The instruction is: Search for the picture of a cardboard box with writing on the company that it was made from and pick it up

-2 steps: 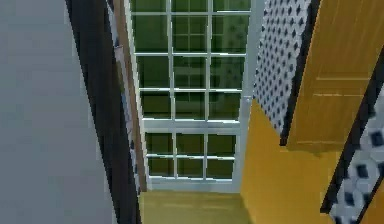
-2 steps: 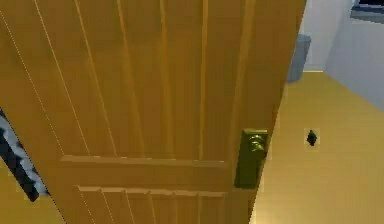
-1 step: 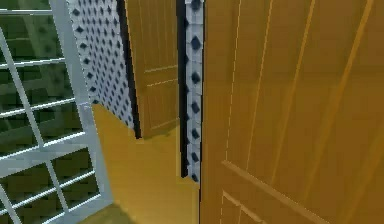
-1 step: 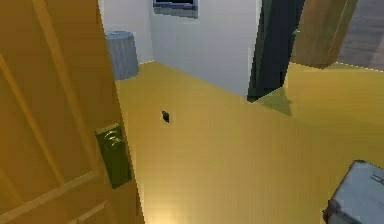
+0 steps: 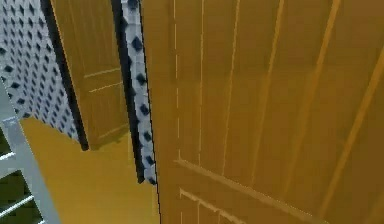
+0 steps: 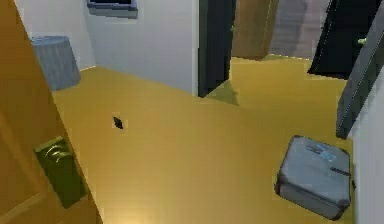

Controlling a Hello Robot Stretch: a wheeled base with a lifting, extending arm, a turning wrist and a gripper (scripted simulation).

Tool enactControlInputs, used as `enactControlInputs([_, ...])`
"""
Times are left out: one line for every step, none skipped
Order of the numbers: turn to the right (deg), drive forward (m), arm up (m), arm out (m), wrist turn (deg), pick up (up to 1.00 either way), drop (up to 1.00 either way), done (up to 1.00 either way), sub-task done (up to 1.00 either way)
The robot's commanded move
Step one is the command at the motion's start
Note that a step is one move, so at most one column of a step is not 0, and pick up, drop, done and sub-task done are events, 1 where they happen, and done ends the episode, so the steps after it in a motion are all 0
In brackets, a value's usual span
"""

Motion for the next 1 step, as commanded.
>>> enactControlInputs([0.0,0.3,0.0,0.0,0.0,0.0,0.0,0.0,0.0])
